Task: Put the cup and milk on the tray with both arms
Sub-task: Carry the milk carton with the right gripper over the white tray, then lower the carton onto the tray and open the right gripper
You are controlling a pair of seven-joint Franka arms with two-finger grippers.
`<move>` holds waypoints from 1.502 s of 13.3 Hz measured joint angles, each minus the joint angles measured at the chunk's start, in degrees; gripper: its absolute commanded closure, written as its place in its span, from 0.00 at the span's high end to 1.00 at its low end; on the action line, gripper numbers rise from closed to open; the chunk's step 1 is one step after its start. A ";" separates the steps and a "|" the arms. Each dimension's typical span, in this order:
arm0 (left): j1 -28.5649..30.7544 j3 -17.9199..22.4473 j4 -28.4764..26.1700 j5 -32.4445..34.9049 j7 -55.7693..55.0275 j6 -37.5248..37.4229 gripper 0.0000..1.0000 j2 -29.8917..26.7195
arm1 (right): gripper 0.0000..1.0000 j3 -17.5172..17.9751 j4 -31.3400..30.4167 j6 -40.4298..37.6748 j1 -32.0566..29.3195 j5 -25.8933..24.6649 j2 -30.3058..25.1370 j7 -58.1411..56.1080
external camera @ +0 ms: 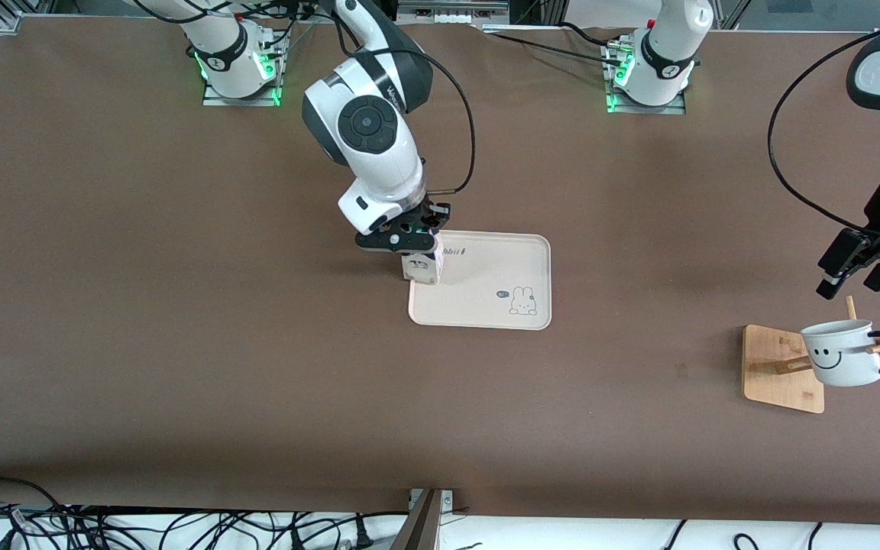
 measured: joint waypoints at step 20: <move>-2.16 -0.18 -9.64 -12.15 -0.03 19.83 1.00 2.10 | 1.00 -2.12 9.81 -5.16 -1.61 -1.15 2.78 -0.23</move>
